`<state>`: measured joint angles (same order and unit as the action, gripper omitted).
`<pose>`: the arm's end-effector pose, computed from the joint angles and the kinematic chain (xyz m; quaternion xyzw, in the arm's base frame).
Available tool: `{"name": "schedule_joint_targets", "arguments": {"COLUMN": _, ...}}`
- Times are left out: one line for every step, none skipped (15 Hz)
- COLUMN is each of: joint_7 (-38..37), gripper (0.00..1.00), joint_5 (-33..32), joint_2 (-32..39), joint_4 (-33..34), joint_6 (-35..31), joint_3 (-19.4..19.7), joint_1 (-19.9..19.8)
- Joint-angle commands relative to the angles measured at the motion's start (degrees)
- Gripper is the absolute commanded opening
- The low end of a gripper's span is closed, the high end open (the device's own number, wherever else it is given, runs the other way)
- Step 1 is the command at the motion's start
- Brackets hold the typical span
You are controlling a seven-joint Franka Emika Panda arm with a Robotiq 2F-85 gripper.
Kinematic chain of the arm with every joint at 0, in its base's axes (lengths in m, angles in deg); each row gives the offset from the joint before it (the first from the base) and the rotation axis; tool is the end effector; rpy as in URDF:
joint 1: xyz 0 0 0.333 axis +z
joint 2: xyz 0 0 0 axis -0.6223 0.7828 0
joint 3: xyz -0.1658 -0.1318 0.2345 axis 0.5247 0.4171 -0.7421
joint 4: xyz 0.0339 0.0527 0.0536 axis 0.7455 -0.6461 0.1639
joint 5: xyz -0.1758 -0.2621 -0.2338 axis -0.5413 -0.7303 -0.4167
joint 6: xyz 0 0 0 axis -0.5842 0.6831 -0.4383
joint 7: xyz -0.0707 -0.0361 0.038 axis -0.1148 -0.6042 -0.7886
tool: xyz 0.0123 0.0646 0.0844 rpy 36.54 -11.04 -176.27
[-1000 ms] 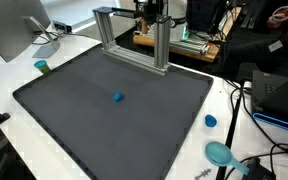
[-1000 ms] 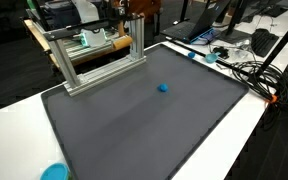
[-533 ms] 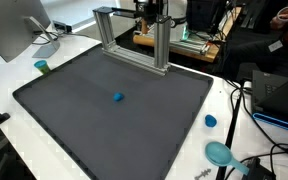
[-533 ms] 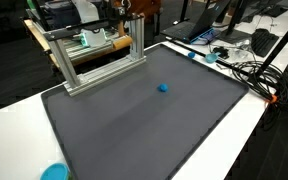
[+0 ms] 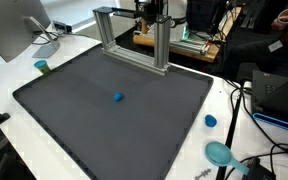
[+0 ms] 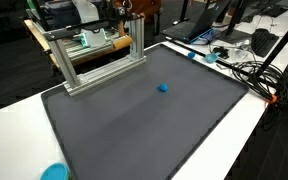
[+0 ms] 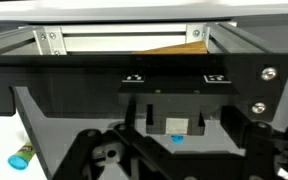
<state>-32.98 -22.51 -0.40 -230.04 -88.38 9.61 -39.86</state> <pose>0.3345 0.0146 0.4488 0.9955 -0.0214 0.0752 0.0526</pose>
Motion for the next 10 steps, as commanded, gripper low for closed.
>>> {"name": "schedule_joint_targets", "arguments": {"joint_7": 0.0, "gripper": 0.79, "joint_5": -0.1, "joint_2": 0.3, "joint_4": -0.2, "joint_6": 1.7, "joint_3": 0.0, "joint_1": 0.5}}
{"name": "schedule_joint_targets", "arguments": {"joint_7": -0.1, "gripper": 0.70, "joint_5": 0.0, "joint_2": 0.4, "joint_4": -0.1, "joint_6": 2.3, "joint_3": 0.0, "joint_1": 0.4}}
{"name": "schedule_joint_targets", "arguments": {"joint_7": -0.3, "gripper": 0.68, "joint_5": -0.1, "joint_2": 0.4, "joint_4": -0.1, "joint_6": 2.6, "joint_3": 0.0, "joint_1": 0.3}}
{"name": "schedule_joint_targets", "arguments": {"joint_7": -0.3, "gripper": 0.67, "joint_5": 0.0, "joint_2": 0.6, "joint_4": -0.1, "joint_6": 3.1, "joint_3": 0.0, "joint_1": 0.3}}
{"name": "schedule_joint_targets", "arguments": {"joint_7": -0.4, "gripper": 0.58, "joint_5": -0.1, "joint_2": 0.8, "joint_4": 0.0, "joint_6": 3.5, "joint_3": 0.0, "joint_1": 0.3}}
{"name": "schedule_joint_targets", "arguments": {"joint_7": -0.4, "gripper": 0.58, "joint_5": 0.0, "joint_2": 0.9, "joint_4": 0.0, "joint_6": 3.6, "joint_3": 0.0, "joint_1": 0.3}}
{"name": "schedule_joint_targets", "arguments": {"joint_7": -0.5, "gripper": 0.60, "joint_5": 0.1, "joint_2": 1.0, "joint_4": 0.0, "joint_6": 3.5, "joint_3": 0.0, "joint_1": 0.4}}
{"name": "schedule_joint_targets", "arguments": {"joint_7": -0.4, "gripper": 0.56, "joint_5": 0.2, "joint_2": 1.1, "joint_4": 0.0, "joint_6": 3.3, "joint_3": 0.0, "joint_1": 0.4}}
{"name": "schedule_joint_targets", "arguments": {"joint_7": -0.4, "gripper": 0.61, "joint_5": 0.3, "joint_2": 1.2, "joint_4": 0.0, "joint_6": 3.1, "joint_3": 0.0, "joint_1": 0.5}}
{"name": "schedule_joint_targets", "arguments": {"joint_7": -0.6, "gripper": 0.63, "joint_5": 0.3, "joint_2": 1.3, "joint_4": 0.0, "joint_6": 3.1, "joint_3": -0.1, "joint_1": 0.6}}
